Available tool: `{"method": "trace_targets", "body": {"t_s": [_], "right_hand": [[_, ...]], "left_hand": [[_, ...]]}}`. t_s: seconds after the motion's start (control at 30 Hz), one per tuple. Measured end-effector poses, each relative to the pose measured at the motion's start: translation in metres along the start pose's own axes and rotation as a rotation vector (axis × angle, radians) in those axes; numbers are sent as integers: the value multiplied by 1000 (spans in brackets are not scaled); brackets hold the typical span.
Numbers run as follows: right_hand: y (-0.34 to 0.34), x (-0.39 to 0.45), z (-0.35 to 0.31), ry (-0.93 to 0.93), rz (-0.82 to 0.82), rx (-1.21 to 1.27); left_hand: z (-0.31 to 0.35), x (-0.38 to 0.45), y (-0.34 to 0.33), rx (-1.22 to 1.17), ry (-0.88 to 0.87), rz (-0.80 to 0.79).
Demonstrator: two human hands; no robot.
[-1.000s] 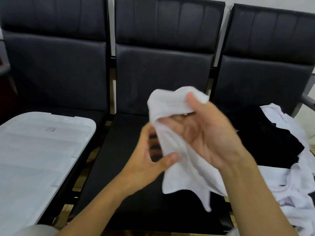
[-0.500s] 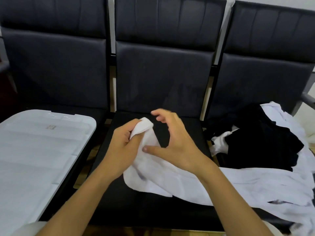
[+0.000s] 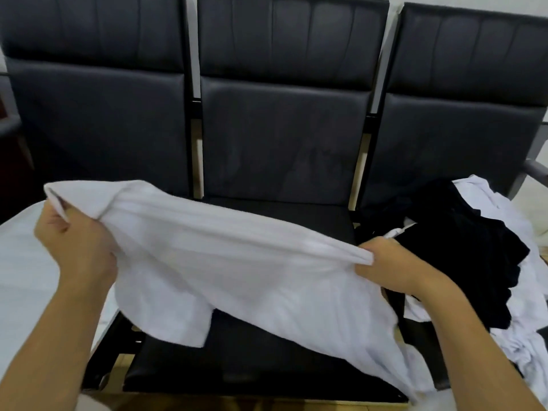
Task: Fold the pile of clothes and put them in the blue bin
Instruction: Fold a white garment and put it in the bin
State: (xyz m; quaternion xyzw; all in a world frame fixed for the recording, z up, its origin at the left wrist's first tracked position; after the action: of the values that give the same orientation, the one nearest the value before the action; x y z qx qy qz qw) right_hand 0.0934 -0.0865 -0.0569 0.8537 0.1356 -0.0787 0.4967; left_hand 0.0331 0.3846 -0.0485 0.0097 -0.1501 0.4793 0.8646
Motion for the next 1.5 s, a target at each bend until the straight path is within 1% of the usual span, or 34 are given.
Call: {"method": "trace_targets", "body": {"t_s": [0.03, 0.1, 0.13, 0.2, 0.27, 0.3, 0.33, 0.37, 0.4, 0.43, 0.47, 0.5, 0.53, 0.57, 0.6, 0.67, 0.7, 0.73, 0.77, 0.8, 0.83, 0.9, 0.93, 0.97, 1.0, 1.03, 1.07, 1.1, 1.13, 1.17, 1.27, 1.3, 1.37, 1.5], "right_hand": [[3, -1, 7, -23, 11, 40], [6, -4, 13, -16, -26, 157], [6, -6, 12, -18, -50, 190], [4, -6, 12, -93, -85, 216], [3, 0, 18, -195, -99, 130], [4, 4, 19, -236, -95, 23], [7, 9, 18, -262, -68, -111], [12, 16, 15, -264, 3, -221], [18, 23, 8, -238, 124, -282], [26, 27, 0, -181, 265, -271], [37, 26, -12, -94, 441, -187], [51, 18, -23, -1, 612, 6], [64, 7, -33, 102, 728, 277], [74, -4, -43, 225, 794, 522], [84, -15, -52, 343, 826, 640], [92, -32, -65, 484, 853, 554], [92, -36, -68, 510, 849, 480], [88, -38, -67, 498, 830, 418], [82, -37, -64, 473, 795, 357], [71, -33, -59, 428, 730, 298], [56, -26, -50, 352, 616, 241], [13, -10, -28, 219, 239, 43], [-12, -4, -15, 165, 5, -47], [-38, -7, -7, 88, -267, -92], [-63, -12, 4, -29, -557, -70], [-81, -19, 17, -206, -766, -47], [-93, -25, 28, -353, -895, -15], [-98, -27, 36, -423, -942, -17], [-100, -18, 44, -425, -895, -28], [-99, -8, 48, -386, -778, -50], [-89, 28, 57, -247, -310, -7], [-88, 37, 59, -223, -204, 26], [-91, 51, 52, -186, -103, 54], [-108, 84, 26, -104, 85, 58]], "left_hand": [[-12, 10, 8, 104, 28, 29], [-18, 17, 9, 248, 14, -39], [-18, 17, 4, 319, -15, -149], [-21, 10, -5, 611, -34, -442], [-28, -1, -4, 901, 97, -717], [-31, -6, -3, 940, 174, -815], [-29, -12, -5, 903, 229, -872], [-25, -16, -11, 781, 235, -862], [-17, -16, -19, 602, 203, -783], [-5, -15, -27, 389, 103, -658], [17, -14, -31, 200, -45, -505], [36, -13, -33, 36, -165, -386], [43, -4, -32, -93, -234, -331], [44, 10, -28, -142, -245, -317], [35, 26, -22, -149, -207, -354], [13, 46, -8, -204, -35, -441], [9, 44, -2, -174, 11, -428], [12, 35, 3, -105, 8, -403], [17, 21, 7, 37, -35, -368], [12, 7, 9, 216, -73, -379], [3, -6, 10, 441, -80, -475], [-34, -21, 14, 911, 20, -847], [-54, -23, 20, 1099, 104, -1031], [-68, -28, 25, 1220, 184, -1201], [-75, -35, 25, 1285, 222, -1333], [-77, -41, 21, 1291, 220, -1414], [-76, -47, 12, 1252, 178, -1439], [-75, -53, 0, 1187, 129, -1434], [-74, -60, -13, 1137, 84, -1438], [-73, -69, -25, 1105, 61, -1457], [-80, -107, -65, 970, 47, -1523], [-83, -123, -81, 931, 15, -1554], [-88, -155, -110, 877, -51, -1612], [-111, -210, -162, 728, -90, -1672]]}}
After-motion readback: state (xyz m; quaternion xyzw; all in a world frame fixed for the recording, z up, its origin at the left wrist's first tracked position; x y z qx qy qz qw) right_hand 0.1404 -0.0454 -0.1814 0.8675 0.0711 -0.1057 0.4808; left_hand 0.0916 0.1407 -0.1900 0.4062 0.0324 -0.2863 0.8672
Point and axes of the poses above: each hand's wrist, its own x-axis towards the middle knuckle, its own y-axis out of the back of the hand, z = x × y, the point moved 5 cm from there along x, towards the middle knuckle, and after that the axes turned 6 degrees about -y, right-handed, at the moved point
